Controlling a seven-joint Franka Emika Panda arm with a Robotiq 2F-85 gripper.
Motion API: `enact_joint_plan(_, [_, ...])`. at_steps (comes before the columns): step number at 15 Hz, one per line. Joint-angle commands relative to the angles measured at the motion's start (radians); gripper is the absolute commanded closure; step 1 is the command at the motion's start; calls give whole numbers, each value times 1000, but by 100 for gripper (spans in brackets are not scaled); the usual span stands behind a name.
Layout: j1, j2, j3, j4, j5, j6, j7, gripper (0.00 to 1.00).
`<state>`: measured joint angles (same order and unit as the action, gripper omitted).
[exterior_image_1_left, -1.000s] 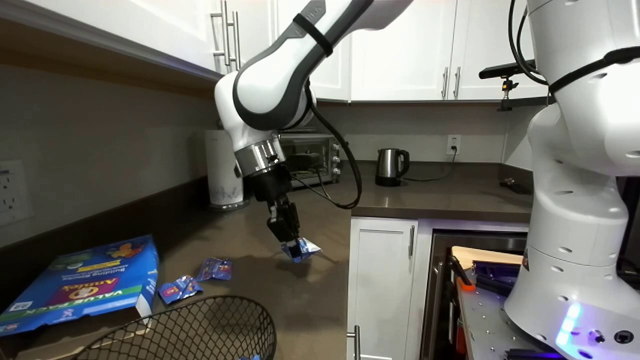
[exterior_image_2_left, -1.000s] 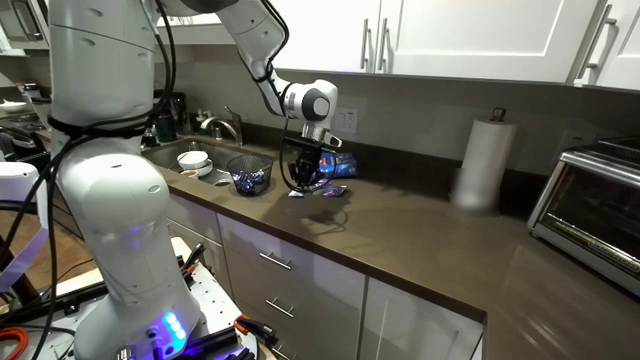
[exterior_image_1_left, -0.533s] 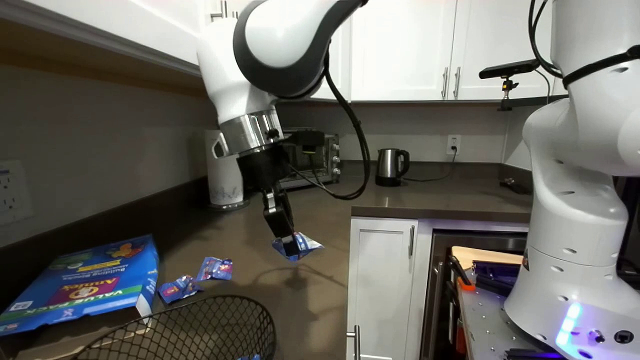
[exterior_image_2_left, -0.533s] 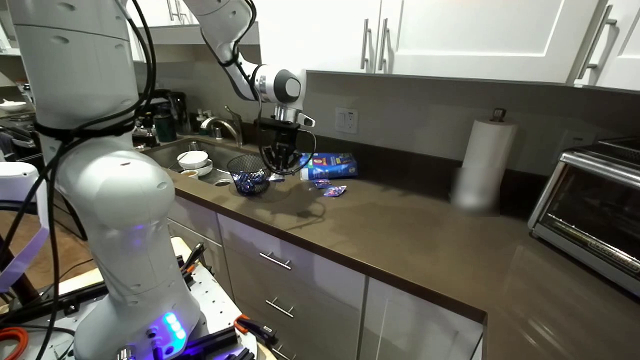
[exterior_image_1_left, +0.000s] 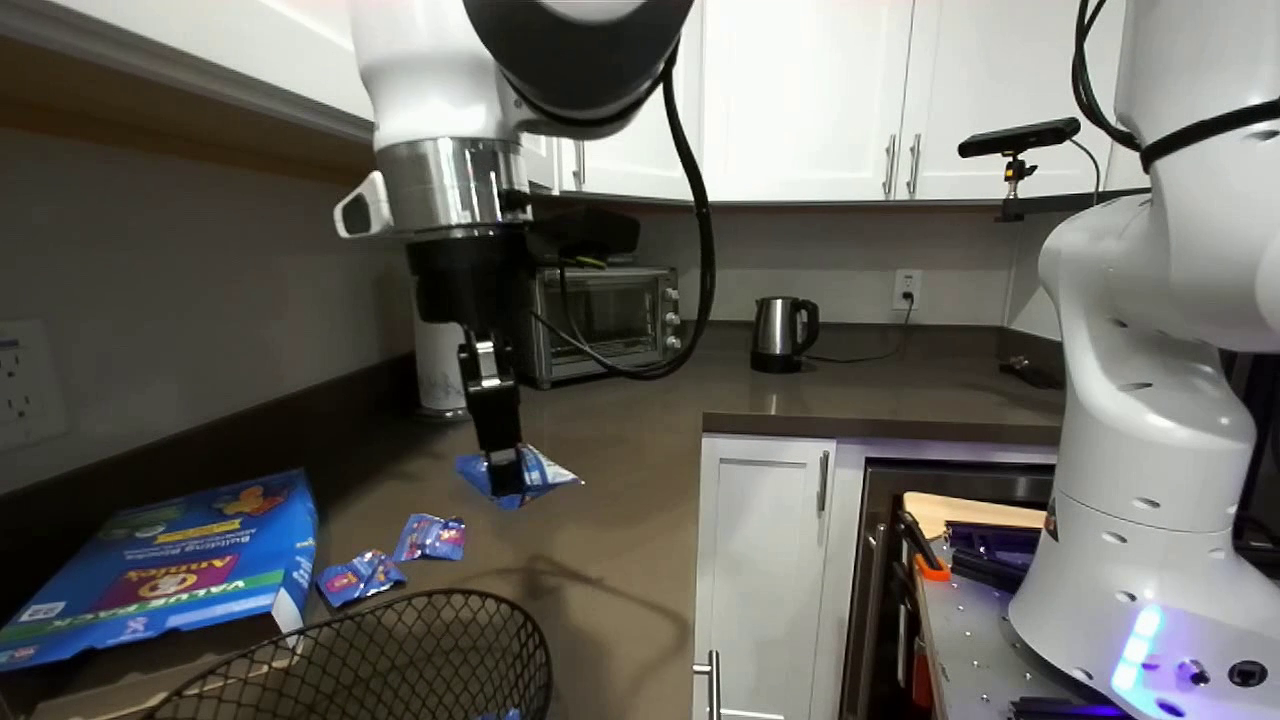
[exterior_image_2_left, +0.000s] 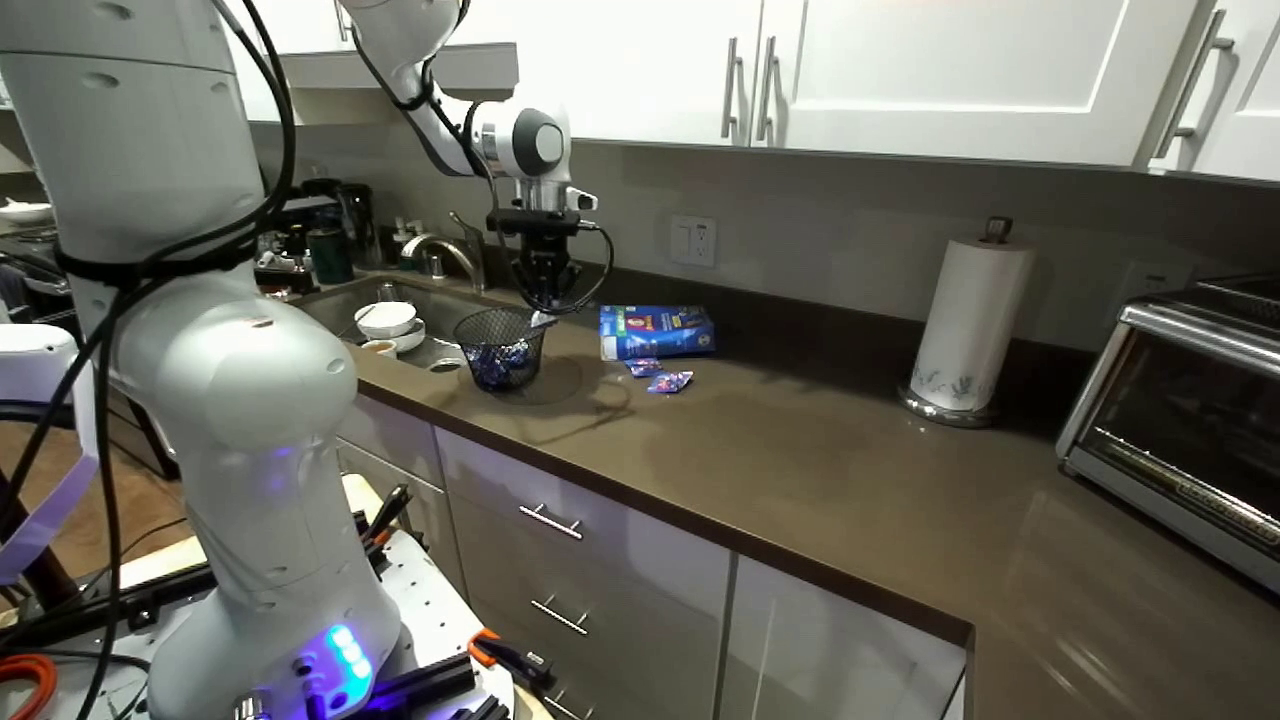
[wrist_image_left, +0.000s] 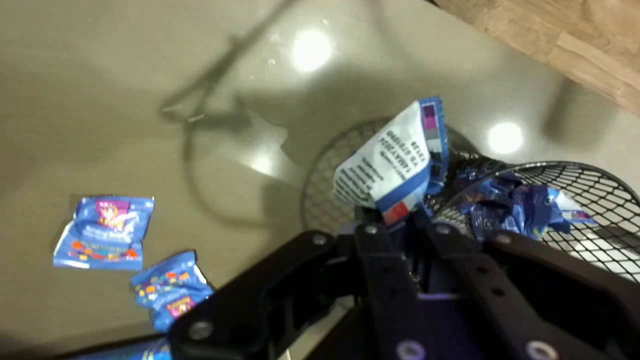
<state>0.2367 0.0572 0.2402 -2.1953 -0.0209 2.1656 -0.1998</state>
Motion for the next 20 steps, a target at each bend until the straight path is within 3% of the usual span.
enact_joint_plan(1, [1,-19,11,-19,16,125,-140,97])
enact_joint_plan(5, [-8,-23,20,-29,141,223,-345,97])
enact_joint_plan(13, [-17,-32,17,-24,434,152,-710,97])
enact_joint_plan(20, [-25,-25,3,-2,560,42,-864,97])
